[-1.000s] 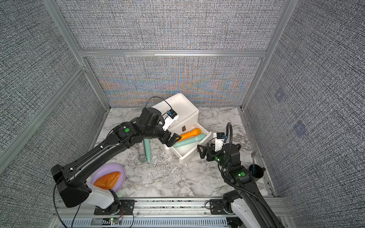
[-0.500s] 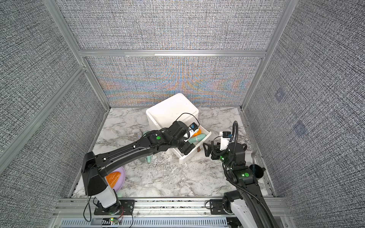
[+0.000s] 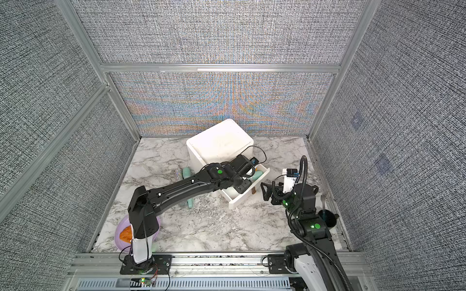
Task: Take the microphone out of the drawer
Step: Pick up the microphone from the drawer.
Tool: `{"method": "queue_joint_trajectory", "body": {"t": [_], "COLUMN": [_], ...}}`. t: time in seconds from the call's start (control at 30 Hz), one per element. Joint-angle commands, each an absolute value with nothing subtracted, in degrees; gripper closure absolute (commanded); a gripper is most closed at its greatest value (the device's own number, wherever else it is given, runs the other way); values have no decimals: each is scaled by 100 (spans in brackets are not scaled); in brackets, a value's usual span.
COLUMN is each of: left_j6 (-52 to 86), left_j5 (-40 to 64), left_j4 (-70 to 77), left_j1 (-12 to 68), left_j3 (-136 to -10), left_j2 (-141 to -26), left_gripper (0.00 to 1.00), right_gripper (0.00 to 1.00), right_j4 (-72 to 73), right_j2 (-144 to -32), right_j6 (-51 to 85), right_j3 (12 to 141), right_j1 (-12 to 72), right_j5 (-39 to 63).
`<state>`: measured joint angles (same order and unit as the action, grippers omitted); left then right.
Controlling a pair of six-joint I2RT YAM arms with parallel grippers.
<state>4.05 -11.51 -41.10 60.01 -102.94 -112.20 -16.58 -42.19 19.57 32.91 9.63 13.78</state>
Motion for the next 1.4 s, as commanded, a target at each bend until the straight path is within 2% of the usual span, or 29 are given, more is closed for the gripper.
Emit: {"method": "queue_joint_trajectory", "body": {"t": [0.0,0.2,0.53,0.67,1.17,1.37], "left_j6": [187,-154,-143,-178,-238,-240], "left_j5": [-763,-416,-947,-893,-774,-765], "left_j4": [-4451,-4835,-5019,-5032,-4994,-5001], "left_j1": [5891,5768,5748,5748,5722,5722], "left_j3": [-10392,-10593,-11020,-11022,-10982,-11012], "left_j2": [-11301,-11618,-12177,-12266,-12429,-12476], "left_gripper": [35,34,35,42,51,62], "right_gripper": [2,2,2,2,2,2], "right_j4": [-1603,-1594,-1580,-1558,-1500,-1505], "right_j2": [-4270,-4289,-4289,-4314,-4346,-4312], "right_j6": [1960,1951,1934,1917,1898,1898], "right_j3": [3315,3323,3314,3313,3276,3276], "right_j1": [917,830,765,741,699,688], "right_j5": [1342,1406,1475,1493,1557,1564]}}
